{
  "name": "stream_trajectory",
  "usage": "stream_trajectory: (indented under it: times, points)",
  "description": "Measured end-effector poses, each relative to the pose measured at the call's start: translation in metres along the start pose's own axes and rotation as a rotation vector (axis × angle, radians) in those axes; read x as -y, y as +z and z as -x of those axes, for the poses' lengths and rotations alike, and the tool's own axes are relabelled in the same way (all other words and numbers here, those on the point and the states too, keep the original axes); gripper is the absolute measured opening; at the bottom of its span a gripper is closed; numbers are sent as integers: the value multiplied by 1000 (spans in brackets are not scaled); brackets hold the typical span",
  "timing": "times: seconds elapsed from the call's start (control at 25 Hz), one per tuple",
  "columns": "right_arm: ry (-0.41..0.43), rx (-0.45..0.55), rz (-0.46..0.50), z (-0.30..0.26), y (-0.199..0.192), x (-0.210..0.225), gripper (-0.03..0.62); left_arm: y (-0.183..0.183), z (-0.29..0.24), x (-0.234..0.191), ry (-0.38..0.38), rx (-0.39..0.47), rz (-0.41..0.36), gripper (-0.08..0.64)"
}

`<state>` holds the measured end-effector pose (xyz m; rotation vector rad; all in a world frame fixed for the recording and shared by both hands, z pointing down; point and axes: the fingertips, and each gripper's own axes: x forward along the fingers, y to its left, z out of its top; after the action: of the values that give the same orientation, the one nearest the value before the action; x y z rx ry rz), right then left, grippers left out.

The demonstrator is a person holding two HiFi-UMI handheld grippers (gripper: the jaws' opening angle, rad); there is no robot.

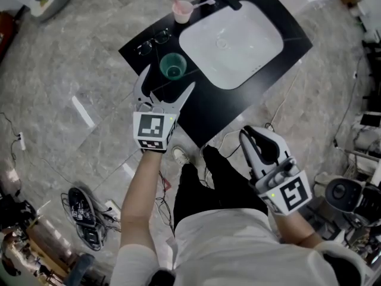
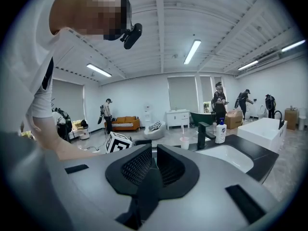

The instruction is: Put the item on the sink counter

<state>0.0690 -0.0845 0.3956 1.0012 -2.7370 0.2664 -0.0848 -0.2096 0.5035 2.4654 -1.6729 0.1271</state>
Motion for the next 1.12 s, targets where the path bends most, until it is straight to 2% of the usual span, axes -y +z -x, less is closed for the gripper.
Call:
stream_trajectory:
  times: [0.28, 0.52, 1.12]
  points:
    - [-7, 35, 12, 7, 14, -15, 55, 11, 18, 7, -13, 2, -9, 481]
    - [4, 64, 24, 12, 26, -28, 55, 33, 32, 15, -32, 19, -39, 482]
    - [-11, 157, 56, 23, 63, -38, 55, 69, 59, 18, -1, 58, -43, 479]
